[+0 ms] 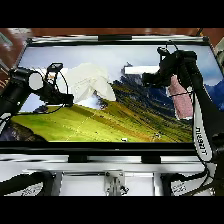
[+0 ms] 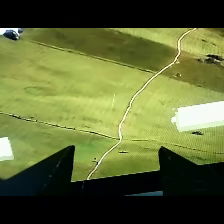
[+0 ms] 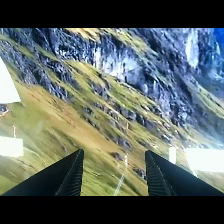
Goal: Fold the shirts.
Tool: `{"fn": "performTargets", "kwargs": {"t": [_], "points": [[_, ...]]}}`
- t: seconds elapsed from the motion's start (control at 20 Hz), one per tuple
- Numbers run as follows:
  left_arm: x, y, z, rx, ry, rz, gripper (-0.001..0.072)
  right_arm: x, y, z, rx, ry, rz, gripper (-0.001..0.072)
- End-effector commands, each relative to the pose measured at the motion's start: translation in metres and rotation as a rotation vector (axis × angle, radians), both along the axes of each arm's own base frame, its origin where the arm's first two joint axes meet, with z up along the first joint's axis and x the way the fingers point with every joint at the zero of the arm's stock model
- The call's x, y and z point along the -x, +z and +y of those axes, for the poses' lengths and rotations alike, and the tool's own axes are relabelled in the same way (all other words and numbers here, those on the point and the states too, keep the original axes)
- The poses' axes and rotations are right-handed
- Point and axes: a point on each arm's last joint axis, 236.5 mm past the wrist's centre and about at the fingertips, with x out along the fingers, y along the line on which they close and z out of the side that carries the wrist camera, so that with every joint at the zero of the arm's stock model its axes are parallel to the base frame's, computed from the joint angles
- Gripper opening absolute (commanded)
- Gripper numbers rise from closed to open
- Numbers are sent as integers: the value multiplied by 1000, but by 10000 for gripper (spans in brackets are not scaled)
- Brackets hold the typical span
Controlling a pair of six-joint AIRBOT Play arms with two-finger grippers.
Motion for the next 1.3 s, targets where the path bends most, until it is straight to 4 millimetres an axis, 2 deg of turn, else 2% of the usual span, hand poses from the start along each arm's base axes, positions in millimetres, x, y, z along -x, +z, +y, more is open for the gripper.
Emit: {"fn": "performTargets", "kwargs": {"t": [0.0,0.2,0.45,0.6,0.7,0.75,0.8,0.85,1.0,1.15,1.25], "points": [[0,0,0,0,0,-1,609,0,0,0,0,0,0,504],[-2,1,-1,3,0,-8,609,0,0,0,0,0,0,504],[-11,6,-20,88,0,-50,609,0,0,1,-2,0,0,504],[-38,21,-38,174,6,-173,609,0,0,1,-2,0,0,504],[-57,29,-39,200,27,-251,611,-5,2,1,-6,-4,-22,504],[-66,26,-35,217,78,-259,624,-10,4,2,-12,-8,-42,504],[-73,13,-24,222,144,-231,701,-11,5,6,-28,-9,-49,504],[-77,-4,-12,211,184,-191,720,-15,7,9,-43,-13,-66,504],[-92,-56,19,197,278,-95,720,-31,11,17,-87,-28,-125,504],[-108,-94,20,225,319,-69,720,-34,-5,29,-140,-35,-90,504],[-118,-110,11,271,345,-72,720,-31,-22,52,-242,-43,-24,504]]}}
